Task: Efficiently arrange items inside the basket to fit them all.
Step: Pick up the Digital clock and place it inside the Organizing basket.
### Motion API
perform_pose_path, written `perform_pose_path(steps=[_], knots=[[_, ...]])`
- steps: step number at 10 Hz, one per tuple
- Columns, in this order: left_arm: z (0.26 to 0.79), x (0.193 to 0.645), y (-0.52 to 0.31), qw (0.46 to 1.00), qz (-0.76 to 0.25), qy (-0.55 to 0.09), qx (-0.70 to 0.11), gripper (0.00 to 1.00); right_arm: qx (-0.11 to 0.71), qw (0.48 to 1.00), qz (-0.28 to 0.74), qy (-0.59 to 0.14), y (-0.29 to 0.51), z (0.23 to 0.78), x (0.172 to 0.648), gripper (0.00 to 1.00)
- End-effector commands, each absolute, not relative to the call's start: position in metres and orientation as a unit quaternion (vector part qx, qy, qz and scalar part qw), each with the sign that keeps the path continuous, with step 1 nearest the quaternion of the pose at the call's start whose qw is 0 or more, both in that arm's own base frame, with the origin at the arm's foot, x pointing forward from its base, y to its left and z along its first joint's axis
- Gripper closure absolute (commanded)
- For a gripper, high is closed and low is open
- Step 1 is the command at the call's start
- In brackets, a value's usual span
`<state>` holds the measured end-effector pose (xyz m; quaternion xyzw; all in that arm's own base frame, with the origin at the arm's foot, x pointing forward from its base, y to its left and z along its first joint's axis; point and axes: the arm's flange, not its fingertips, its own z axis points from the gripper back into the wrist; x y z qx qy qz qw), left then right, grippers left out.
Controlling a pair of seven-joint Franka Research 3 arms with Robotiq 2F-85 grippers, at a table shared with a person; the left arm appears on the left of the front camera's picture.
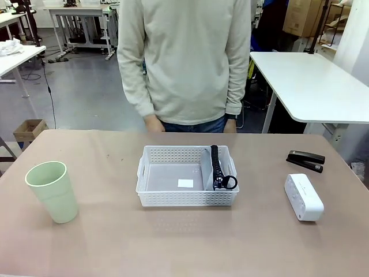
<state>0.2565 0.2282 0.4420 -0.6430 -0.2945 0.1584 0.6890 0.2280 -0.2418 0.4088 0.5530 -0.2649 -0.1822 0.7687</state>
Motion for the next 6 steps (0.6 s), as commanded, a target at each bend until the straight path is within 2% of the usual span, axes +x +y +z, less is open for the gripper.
perform_pose_path(steps=[1, 3, 5, 6], knots=[[0.442, 0.255, 0.230, 0.690, 0.147, -0.299, -0.643, 0.00, 0.509, 0.800, -0.184, -0.259, -0.220, 0.418, 0.232, 0.00], [0.442, 0.255, 0.230, 0.690, 0.147, -0.299, -0.643, 0.00, 0.425, 0.863, -0.103, -0.252, -0.153, 0.452, 0.246, 0.00], [0.442, 0.255, 0.230, 0.690, 0.147, -0.299, -0.643, 0.00, 0.274, 0.927, -0.096, -0.239, -0.089, 0.456, 0.263, 0.00], [0.442, 0.255, 0.230, 0.690, 0.147, -0.299, -0.643, 0.00, 0.243, 0.943, -0.063, -0.217, -0.060, 0.453, 0.274, 0.00]])
